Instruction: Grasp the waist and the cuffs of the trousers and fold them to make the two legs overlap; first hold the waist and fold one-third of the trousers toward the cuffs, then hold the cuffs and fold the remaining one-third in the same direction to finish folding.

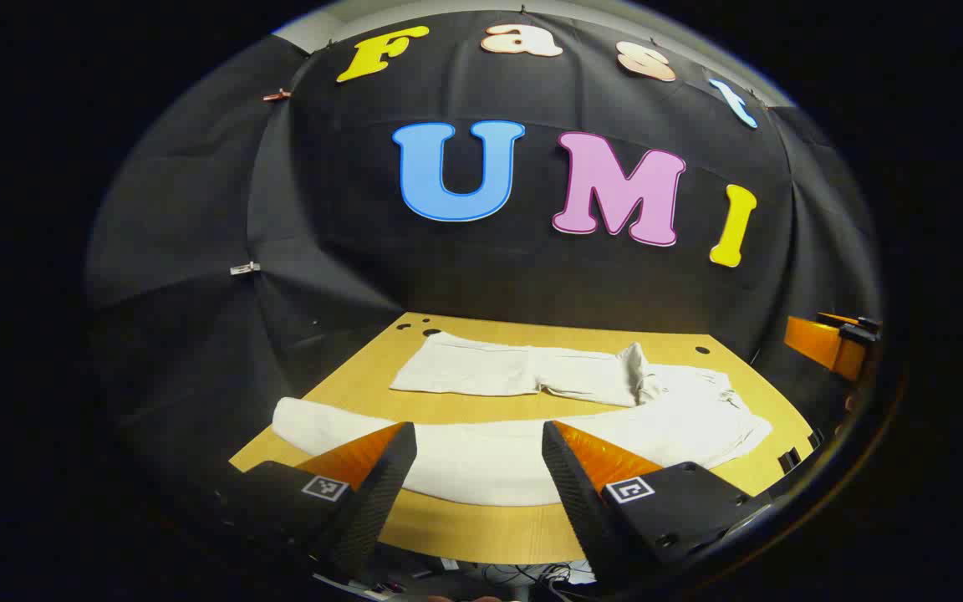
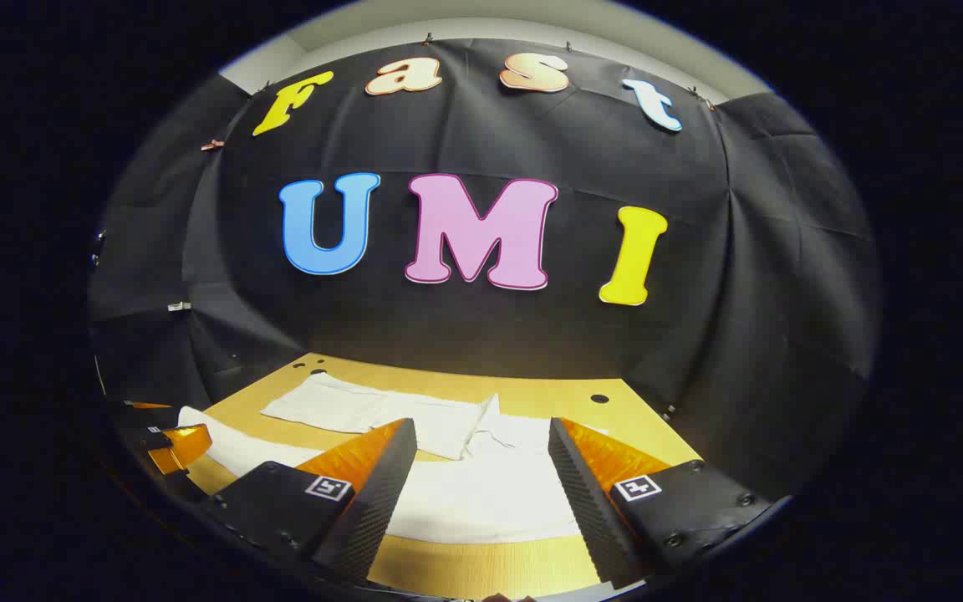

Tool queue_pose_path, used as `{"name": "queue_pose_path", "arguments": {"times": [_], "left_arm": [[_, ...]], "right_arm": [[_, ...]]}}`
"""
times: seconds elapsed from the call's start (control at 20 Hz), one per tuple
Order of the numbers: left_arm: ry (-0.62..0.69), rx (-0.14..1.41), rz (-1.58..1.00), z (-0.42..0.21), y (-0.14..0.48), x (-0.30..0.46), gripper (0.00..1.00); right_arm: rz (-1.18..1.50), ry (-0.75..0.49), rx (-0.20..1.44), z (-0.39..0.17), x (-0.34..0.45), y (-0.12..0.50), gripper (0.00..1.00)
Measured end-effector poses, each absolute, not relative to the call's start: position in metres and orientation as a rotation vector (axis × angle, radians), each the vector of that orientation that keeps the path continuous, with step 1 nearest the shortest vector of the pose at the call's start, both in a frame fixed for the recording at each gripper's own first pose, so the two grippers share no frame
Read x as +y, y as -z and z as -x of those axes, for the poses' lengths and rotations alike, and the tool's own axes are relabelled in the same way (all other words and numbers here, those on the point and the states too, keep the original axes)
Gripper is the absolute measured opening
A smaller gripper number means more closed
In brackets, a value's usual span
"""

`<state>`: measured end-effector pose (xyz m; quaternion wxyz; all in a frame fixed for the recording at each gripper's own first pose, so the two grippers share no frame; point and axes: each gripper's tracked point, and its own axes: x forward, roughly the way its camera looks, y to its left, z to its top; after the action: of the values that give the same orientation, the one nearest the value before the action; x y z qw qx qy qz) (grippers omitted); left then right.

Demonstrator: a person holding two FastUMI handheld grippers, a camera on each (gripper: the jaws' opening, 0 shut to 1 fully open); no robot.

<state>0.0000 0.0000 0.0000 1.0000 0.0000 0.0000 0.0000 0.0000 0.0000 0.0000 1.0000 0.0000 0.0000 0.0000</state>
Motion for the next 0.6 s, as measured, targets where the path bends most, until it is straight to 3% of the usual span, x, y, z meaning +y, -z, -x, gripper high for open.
{"name": "queue_pose_path", "arguments": {"times": [0.6], "left_arm": [[-0.04, 0.011, -0.014, -0.036, -0.003, 0.001, 0.96]], "right_arm": [[-0.01, -0.027, 0.043, -0.029, -0.015, 0.015, 0.98]]}}
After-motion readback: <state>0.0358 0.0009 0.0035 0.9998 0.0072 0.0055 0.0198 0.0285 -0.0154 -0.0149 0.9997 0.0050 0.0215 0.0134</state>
